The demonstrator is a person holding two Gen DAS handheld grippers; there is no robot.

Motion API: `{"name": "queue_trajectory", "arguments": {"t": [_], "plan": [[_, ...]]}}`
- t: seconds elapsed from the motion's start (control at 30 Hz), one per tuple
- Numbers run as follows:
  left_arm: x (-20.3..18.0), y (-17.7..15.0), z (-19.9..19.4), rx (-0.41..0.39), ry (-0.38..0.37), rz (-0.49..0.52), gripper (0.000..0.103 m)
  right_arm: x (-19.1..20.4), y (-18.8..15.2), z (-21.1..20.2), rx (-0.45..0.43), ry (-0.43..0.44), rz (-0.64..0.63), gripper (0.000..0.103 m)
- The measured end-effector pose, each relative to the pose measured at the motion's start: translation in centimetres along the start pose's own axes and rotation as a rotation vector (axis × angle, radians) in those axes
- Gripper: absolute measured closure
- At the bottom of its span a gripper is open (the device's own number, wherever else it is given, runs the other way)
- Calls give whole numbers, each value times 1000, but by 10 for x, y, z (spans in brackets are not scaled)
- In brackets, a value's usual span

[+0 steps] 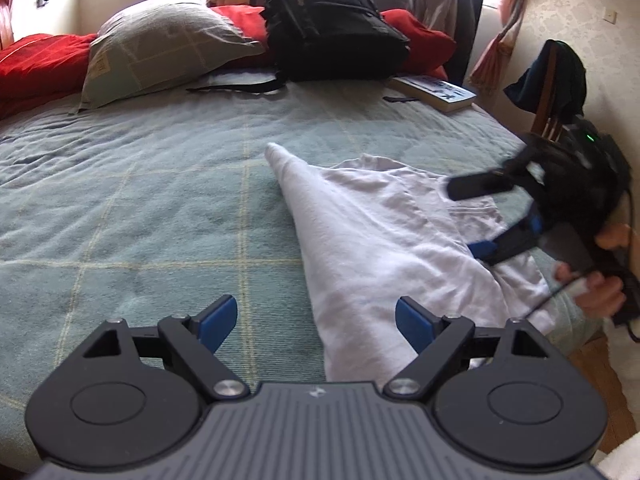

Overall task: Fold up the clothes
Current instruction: 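Roll the right tool and close it on the white shirt's folded edge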

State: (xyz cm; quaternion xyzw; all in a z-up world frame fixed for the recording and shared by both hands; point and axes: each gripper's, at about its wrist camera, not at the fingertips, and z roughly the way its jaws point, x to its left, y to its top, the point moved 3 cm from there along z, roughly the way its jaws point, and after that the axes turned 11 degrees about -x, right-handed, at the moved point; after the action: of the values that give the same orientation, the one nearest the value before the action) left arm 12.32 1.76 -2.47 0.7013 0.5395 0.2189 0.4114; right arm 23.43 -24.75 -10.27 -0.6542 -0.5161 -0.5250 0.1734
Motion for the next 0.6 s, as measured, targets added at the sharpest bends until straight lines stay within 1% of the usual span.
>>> {"name": "queue_trajectory", "arguments": {"t": [0.2, 0.27, 0.3, 0.33, 0.4, 0.43, 0.47, 0.5, 0.53, 0.57, 0.6], "plan": [[2, -5, -3, -11, -18, -21, 16, 3, -3, 13, -15, 4, -87, 0], [6, -6, -3, -11, -20, -35, 16, -2, -6, 8, -65, 12, -86, 1], [9, -7, -2, -10, -19, -43, 16, -4, -8, 5, -91, 16, -84, 6], [11, -7, -2, -11, -16, -50, 16, -9, -6, 4, -105, 2, -76, 15], [14, -8, -2, -15, -8, -58, 16, -17, -4, 2, -131, -29, -60, 29], [16, -9, -3, -17, -14, -64, 16, -22, -2, 0, -132, -35, -47, 38], [17, -9, -4, -18, -20, -70, 16, -27, -1, -2, -133, -41, -33, 44], [19, -10, -4, -20, -23, -77, 16, -31, 0, -3, -133, -47, -20, 55], [19, -10, -4, -20, -21, -78, 16, -34, -1, -4, -134, -56, -5, 59], [20, -11, -5, -20, -19, -80, 16, -32, -1, -5, -140, -67, 3, 59], [21, -11, -5, -19, -16, -81, 16, -25, -4, -3, -141, -90, -32, 56]]}}
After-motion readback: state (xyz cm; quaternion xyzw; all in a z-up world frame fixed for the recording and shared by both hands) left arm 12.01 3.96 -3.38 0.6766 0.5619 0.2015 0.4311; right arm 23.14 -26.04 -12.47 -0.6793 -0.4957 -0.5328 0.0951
